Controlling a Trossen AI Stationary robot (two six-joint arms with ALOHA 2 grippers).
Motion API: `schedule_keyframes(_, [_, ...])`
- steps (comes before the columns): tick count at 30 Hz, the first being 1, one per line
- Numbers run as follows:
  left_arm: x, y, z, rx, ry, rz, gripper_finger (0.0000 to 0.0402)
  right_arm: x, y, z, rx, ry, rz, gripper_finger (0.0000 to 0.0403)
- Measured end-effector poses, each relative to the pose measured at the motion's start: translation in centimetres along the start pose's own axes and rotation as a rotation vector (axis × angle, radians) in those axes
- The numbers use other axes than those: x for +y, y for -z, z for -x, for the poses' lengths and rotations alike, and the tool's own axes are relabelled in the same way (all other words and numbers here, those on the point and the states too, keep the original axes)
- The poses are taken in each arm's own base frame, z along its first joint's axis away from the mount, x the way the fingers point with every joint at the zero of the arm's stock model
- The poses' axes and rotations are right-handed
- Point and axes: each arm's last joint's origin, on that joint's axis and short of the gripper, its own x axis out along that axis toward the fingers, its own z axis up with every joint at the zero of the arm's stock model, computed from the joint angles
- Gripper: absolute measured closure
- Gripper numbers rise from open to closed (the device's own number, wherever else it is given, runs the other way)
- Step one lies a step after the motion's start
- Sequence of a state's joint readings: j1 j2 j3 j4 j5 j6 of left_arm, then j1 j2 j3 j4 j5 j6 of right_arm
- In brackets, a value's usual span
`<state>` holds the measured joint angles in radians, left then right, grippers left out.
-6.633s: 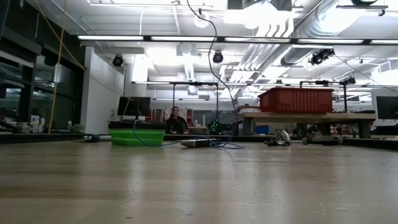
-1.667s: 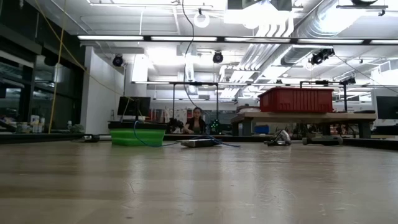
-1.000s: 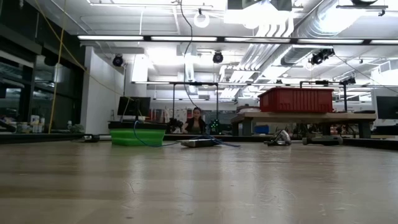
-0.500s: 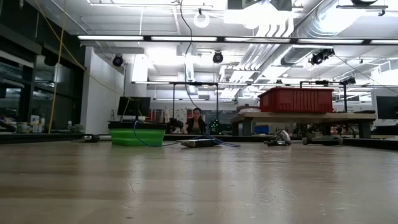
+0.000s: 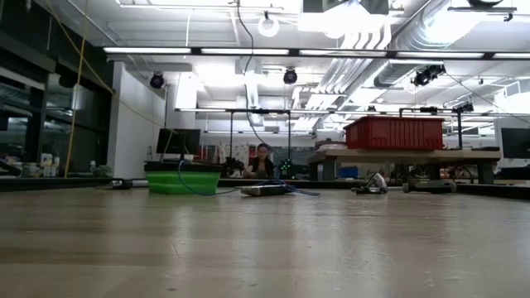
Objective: Coil cords
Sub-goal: Coil the blue wire onto the spool
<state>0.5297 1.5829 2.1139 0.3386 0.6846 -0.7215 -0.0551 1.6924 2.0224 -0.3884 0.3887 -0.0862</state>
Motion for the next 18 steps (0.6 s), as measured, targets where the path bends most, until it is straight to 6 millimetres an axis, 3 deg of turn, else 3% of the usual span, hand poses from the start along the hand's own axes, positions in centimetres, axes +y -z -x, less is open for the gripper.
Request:
schedule_keyframes(3, [0.0,0.0,0.0,-0.001,0.000,-0.010,0.0401,0.3,0.1,0.1,0.010,-0.009,0.005,0.0390])
schedule_keyframes(10, [1.0,-0.6,0.9,-0.008,-0.101,-0.012,0.0401,1.7,-1.1,2.9,0.004,-0.058,-0.042,0.0401])
schedule_keyframes(18, [3.2,1.1,2.5,0.177,-0.328,0.321,0.0401,2.3,-2.6,7.6,0.009,-0.056,-0.040,0.0402])
